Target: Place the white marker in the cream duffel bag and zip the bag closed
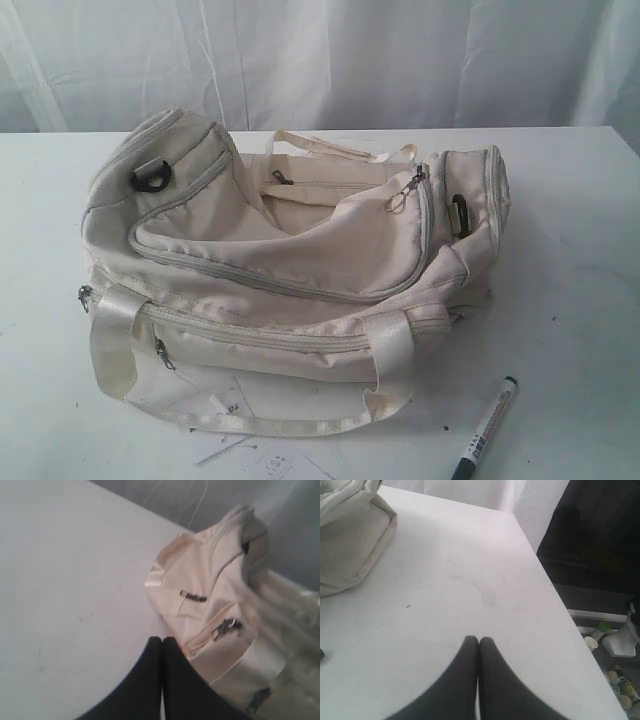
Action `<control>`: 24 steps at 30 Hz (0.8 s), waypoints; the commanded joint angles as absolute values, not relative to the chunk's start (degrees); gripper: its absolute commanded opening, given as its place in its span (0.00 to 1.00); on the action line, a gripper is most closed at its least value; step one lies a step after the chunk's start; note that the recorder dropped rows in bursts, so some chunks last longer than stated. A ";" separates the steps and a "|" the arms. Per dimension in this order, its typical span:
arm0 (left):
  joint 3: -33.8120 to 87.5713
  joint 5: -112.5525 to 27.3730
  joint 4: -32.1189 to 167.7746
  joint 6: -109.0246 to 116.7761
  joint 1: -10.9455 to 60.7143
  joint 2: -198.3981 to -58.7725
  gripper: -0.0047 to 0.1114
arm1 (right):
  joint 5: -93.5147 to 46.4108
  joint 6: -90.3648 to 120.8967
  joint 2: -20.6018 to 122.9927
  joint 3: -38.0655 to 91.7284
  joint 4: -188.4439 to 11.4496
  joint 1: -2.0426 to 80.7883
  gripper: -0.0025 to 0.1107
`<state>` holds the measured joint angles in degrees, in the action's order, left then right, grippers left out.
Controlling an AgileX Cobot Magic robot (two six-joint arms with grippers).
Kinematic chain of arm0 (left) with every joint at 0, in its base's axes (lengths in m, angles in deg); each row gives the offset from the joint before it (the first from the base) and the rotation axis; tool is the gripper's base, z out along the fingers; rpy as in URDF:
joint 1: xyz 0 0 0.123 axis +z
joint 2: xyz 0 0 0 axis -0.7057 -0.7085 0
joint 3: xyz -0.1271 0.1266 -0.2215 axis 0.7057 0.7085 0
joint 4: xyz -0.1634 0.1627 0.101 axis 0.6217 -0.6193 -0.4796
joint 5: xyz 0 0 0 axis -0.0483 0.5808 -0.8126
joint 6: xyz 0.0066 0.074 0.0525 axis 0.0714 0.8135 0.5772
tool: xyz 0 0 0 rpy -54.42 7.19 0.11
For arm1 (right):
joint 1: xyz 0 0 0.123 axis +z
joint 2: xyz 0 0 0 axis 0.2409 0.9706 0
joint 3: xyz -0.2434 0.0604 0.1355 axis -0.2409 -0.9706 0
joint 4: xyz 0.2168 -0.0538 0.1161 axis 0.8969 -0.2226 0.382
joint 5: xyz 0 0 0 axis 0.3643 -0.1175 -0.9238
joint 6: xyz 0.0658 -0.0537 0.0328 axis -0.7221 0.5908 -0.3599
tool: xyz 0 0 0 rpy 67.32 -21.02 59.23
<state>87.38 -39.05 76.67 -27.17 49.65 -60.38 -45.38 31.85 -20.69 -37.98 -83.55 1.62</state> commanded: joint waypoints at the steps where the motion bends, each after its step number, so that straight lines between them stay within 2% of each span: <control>1: 87.57 -46.65 78.56 -29.74 49.25 -60.12 0.04 | -44.66 31.81 -20.55 -38.07 -83.87 1.55 0.02; 6: 87.57 -53.21 78.40 -28.33 49.25 -60.12 0.04 | -44.66 31.81 -20.55 -38.07 -83.87 1.55 0.02; 9: 87.01 -58.48 77.53 -12.47 49.25 -60.42 0.04 | -44.00 33.81 -20.55 -38.07 -85.02 1.55 0.02; 15: 71.94 -59.24 77.54 5.55 49.25 -74.11 0.04 | -38.10 35.26 -20.55 -38.07 -86.11 1.55 0.02; 17: 65.05 -54.32 77.63 5.68 49.25 -80.42 0.04 | -32.76 33.96 -20.55 -38.07 -84.45 1.55 0.02; 18: 57.16 -43.24 77.63 5.68 49.25 -87.13 0.04 | -23.07 27.22 -20.55 -38.07 -80.17 1.55 0.02; 21: 45.07 -24.16 77.79 5.68 49.25 -97.59 0.04 | -5.00 14.08 -20.55 -38.07 -76.26 1.55 0.02; 24: 35.07 -10.44 78.57 5.90 49.25 -106.60 0.04 | 10.99 15.45 -20.55 -38.07 -75.73 1.55 0.02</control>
